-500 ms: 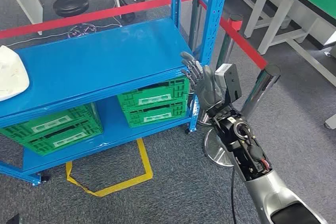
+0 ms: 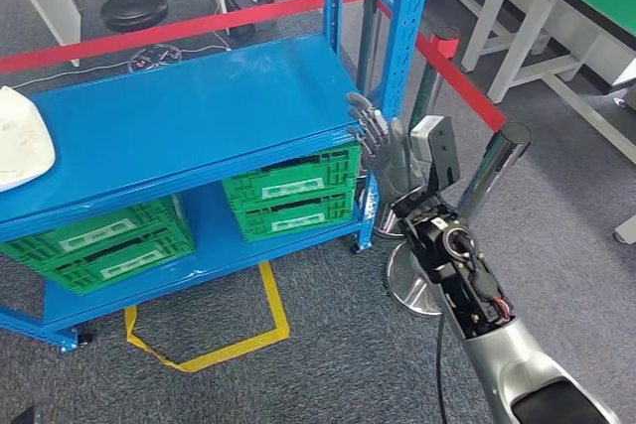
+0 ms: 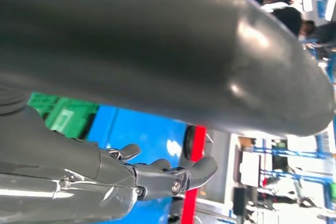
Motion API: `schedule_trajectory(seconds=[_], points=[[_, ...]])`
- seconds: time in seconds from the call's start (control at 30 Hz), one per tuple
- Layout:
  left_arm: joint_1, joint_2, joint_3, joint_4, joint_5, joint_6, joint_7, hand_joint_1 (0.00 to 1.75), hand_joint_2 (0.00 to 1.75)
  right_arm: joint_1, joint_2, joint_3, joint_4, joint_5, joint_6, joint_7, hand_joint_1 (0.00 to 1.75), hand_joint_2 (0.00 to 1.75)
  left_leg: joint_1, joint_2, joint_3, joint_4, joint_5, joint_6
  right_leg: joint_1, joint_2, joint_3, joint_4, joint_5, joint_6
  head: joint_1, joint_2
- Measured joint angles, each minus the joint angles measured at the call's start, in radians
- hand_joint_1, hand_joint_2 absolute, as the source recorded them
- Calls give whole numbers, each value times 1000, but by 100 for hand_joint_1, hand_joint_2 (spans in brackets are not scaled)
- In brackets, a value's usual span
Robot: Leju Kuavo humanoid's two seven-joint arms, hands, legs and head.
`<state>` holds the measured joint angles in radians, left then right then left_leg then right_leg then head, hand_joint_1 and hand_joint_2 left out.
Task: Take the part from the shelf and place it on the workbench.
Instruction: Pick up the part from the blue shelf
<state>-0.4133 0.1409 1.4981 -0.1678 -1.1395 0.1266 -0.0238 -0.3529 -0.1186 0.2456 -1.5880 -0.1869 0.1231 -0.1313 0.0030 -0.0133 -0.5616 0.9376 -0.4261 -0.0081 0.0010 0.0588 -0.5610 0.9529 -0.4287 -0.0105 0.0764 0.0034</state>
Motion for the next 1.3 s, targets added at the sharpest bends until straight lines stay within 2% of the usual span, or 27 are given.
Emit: schedule_trajectory(seconds=[0.17,0.4,0.63,0.87,1.2,1.3], points=[[7,11,0,0,2,28,-5,0,0,-22,0,0,25,-13,-11,-25,0,0,0,0,0,0,0,0,0,0,0,0,0,0,0,0],[17,21,0,0,33,-32,-10,0,0,-52,0,-1,54,-26,-10,-35,0,0,0,0,0,0,0,0,0,0,0,0,0,0,0,0],[22,25,0,0,40,-43,-10,0,0,-65,0,-1,72,-30,-10,-35,0,0,0,0,0,0,0,0,0,0,0,0,0,0,0,0],[24,25,0,0,44,-45,-4,0,0,-65,0,-3,83,-8,-68,-38,0,0,0,0,0,0,0,0,0,0,0,0,0,0,0,0],[30,25,0,0,48,-44,-2,0,0,-64,0,-1,91,-49,11,-19,0,0,0,0,0,0,0,0,0,0,0,0,0,0,0,0],[30,27,0,0,46,-43,-2,0,0,-60,0,-1,91,-47,22,-18,0,0,-5,0,-1,4,-3,6,-3,1,1,-4,1,5,0,0]])
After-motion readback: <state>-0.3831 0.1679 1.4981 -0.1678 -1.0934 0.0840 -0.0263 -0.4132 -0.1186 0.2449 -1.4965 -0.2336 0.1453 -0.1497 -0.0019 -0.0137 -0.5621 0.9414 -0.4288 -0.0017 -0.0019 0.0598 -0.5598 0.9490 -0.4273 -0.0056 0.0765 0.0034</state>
